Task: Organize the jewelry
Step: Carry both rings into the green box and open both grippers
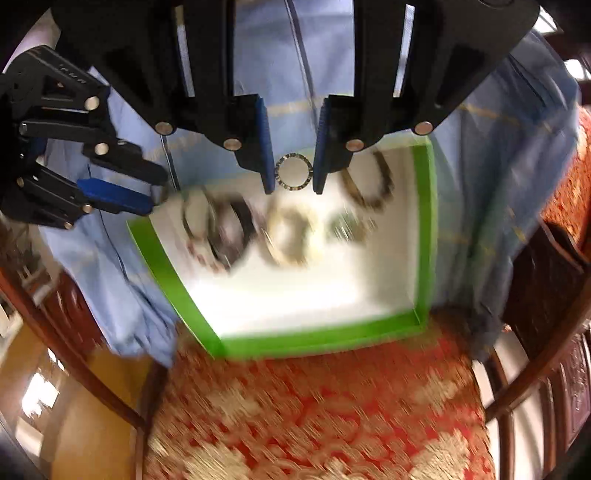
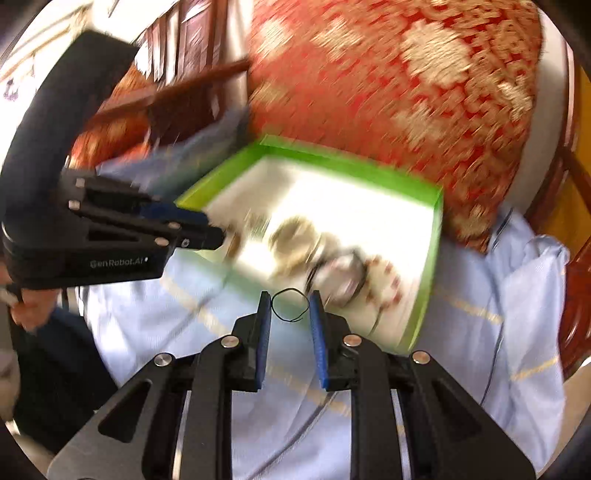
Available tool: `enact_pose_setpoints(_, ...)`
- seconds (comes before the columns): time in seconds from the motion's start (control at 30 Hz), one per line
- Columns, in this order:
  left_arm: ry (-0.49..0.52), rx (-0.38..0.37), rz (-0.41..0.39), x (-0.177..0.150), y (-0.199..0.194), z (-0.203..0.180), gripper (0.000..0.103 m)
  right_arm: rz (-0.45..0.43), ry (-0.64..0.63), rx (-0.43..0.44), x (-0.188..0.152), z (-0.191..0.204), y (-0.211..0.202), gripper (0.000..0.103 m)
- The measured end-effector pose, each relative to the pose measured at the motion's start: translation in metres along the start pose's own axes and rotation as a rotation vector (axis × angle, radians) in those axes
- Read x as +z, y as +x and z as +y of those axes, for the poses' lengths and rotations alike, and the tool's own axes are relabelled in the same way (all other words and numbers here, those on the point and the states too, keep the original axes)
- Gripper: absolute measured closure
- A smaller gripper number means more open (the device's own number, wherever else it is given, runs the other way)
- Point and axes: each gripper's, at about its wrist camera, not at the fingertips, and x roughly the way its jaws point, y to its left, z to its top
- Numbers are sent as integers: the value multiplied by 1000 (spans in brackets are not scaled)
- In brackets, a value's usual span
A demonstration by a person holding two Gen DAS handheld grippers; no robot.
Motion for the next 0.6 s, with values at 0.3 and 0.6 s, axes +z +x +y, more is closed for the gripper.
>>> enact_pose_setpoints(0.3,-54,89,40,36,63,26,82,31,161,-51,32,-47,59,81)
enact_pose_setpoints(0.6,-125,-38,44,21,39,33,58,5,165,55,9,-33,18,48)
